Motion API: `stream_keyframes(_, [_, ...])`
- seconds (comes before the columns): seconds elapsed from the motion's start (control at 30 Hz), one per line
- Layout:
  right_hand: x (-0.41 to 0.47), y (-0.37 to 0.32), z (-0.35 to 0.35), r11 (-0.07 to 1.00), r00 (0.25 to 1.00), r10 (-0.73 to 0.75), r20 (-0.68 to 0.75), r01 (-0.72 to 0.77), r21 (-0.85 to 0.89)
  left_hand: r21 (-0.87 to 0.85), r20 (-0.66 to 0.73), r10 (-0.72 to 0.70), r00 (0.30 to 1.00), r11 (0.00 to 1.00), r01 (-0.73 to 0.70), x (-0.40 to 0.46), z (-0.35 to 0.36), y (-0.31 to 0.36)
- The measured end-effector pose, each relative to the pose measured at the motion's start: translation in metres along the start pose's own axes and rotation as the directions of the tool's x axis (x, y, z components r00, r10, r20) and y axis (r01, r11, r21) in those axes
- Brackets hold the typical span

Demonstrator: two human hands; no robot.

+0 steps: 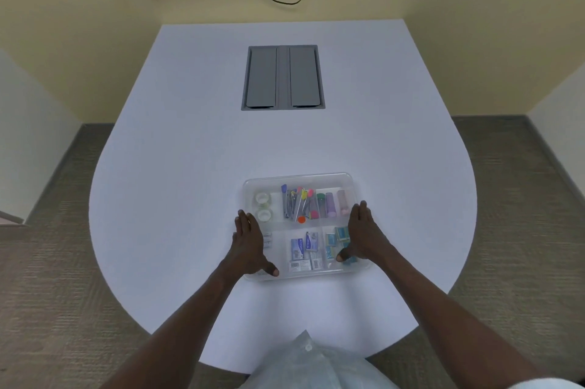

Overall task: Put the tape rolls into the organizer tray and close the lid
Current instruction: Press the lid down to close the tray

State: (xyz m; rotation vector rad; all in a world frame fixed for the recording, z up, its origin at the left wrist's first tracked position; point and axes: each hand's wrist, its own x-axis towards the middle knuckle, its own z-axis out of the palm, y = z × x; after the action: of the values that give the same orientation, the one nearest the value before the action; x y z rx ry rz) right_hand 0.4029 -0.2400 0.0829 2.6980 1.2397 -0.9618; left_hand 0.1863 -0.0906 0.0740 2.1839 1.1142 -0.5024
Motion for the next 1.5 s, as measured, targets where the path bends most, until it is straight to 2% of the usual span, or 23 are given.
stream_keyframes(0.3, [0.005,-0.004,0.015,0.983,0.993,-0.080,-0.085,0.064,-0.174,0.094,0.006,-0.007,1.000,0.996,0.007,0.011,0.006,-0.005])
stream_keyframes(0.53, [0.010,0.001,0.000,0.997,0.999,-0.043,0.024,0.044,-0.065,0.140,0.037,-0.036,0.999,0.990,0.031,0.013,0.002,0.002])
stream_keyframes(0.63, [0.021,-0.001,-0.013,0.998,0.998,-0.052,-0.044,0.050,-0.040,0.149,0.008,0.007,1.000,0.989,-0.008,0.024,-0.006,0.007])
stream_keyframes(0.7, [0.033,-0.003,-0.022,0.992,0.990,-0.101,-0.103,0.093,-0.080,0.187,-0.038,0.058,0.998,0.981,-0.050,0.035,-0.015,0.009])
stream_keyframes(0.8, [0.053,-0.007,-0.033,0.972,0.979,-0.171,-0.108,0.149,-0.183,0.283,-0.067,0.102,0.993,0.956,-0.079,0.053,-0.034,0.012])
stream_keyframes(0.97, [0.075,-0.013,-0.040,0.911,0.972,-0.224,-0.073,0.182,-0.370,0.425,-0.015,0.127,0.992,0.899,-0.108,0.072,-0.047,0.009])
stream_keyframes(1.13, [0.087,-0.013,-0.034,0.912,0.977,-0.214,-0.003,0.198,-0.359,0.386,0.021,0.107,0.994,0.916,-0.107,0.078,-0.044,0.000])
stream_keyframes(1.5, [0.089,-0.016,-0.028,0.915,0.975,-0.218,-0.049,0.187,-0.356,0.376,0.062,0.094,0.994,0.920,-0.111,0.081,-0.043,0.010])
